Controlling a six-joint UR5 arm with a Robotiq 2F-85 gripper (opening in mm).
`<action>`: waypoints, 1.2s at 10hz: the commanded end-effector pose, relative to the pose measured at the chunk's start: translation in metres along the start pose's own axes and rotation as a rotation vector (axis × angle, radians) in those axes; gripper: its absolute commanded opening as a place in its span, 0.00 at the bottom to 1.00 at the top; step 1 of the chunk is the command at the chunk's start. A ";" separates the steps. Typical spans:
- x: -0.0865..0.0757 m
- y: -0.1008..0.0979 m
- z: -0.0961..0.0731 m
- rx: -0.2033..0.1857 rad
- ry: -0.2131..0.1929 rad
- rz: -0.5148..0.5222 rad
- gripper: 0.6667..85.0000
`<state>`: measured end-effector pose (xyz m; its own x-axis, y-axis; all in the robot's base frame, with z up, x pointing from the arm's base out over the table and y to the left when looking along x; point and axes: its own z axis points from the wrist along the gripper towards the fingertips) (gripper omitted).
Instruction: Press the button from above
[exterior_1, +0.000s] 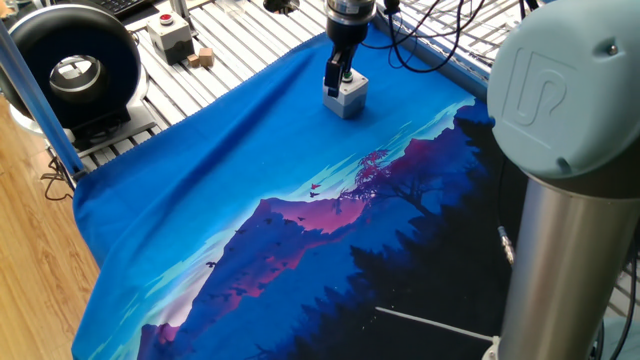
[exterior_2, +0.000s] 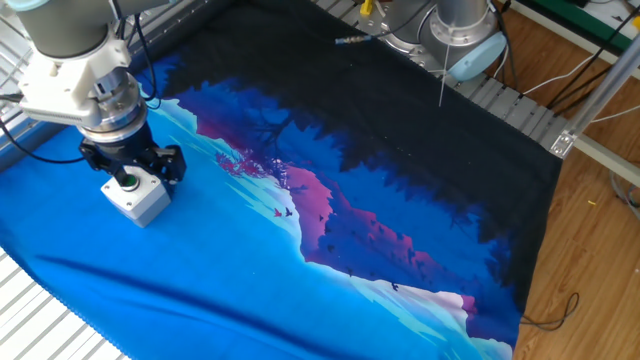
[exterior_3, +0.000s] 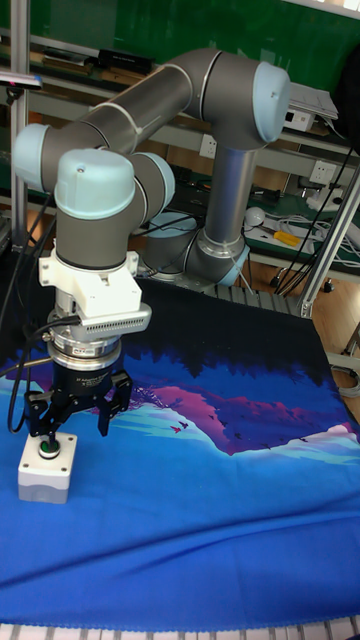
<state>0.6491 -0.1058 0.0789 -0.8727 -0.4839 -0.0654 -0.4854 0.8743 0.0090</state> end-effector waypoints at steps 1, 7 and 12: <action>-0.001 0.003 -0.003 -0.020 -0.005 0.014 0.83; 0.028 -0.007 0.003 0.021 0.107 -0.006 0.83; 0.020 -0.002 -0.010 0.044 0.149 0.003 0.83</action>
<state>0.6310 -0.1226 0.0808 -0.8699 -0.4881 0.0714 -0.4911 0.8705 -0.0327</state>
